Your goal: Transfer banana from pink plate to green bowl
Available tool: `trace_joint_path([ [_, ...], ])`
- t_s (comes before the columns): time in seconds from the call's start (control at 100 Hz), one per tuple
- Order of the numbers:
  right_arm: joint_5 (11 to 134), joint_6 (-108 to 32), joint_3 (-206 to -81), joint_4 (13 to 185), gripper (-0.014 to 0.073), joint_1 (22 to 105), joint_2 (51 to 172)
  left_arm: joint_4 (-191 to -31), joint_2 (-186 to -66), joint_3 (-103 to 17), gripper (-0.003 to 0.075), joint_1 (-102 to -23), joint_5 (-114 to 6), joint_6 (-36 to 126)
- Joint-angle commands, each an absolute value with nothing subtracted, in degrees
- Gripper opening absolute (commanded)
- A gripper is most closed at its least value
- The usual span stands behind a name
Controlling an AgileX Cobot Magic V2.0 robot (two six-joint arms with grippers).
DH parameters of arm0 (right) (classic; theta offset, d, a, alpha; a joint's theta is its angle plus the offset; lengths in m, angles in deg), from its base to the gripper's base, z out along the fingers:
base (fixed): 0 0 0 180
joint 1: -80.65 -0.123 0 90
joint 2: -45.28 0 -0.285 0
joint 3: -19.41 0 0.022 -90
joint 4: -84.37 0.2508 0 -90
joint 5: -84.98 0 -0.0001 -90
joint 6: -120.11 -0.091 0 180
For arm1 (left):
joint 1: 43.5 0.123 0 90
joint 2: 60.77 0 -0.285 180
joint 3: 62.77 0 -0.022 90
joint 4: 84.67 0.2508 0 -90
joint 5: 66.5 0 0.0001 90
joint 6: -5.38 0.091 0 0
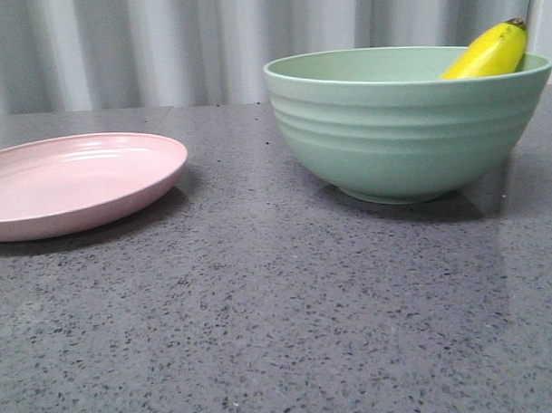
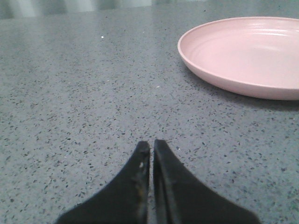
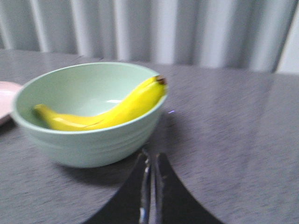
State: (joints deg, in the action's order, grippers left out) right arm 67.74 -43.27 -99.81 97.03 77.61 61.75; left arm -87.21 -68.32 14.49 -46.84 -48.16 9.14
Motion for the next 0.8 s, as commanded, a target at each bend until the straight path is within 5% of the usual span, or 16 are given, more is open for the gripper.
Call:
trace_joint_path([
  [0.0, 80.86, -43.95, -96.60, 93.66, -0.0072, 79.66, 59.45, -87.88, -66.45, 16.08, -0.0019, -46.55, -50.50, 8.61],
  [0.28, 89.35, -63.39, -80.87, 80.00, -0.0072, 86.16, 52.68, -87.88, -66.45, 16.08, -0.0019, -46.55, -50.50, 8.61],
  [0.62, 69.00, -60.62, -81.15, 81.09, -0.0072, 87.07, 51.35, -87.88, -66.45, 16.08, -0.0019, -46.55, -50.59, 8.61],
  [0.79, 68.49, -60.62, -81.15, 81.21, -0.0072, 87.07, 51.35, -87.88, -66.45, 16.08, -0.0019, -46.55, -50.59, 8.61],
])
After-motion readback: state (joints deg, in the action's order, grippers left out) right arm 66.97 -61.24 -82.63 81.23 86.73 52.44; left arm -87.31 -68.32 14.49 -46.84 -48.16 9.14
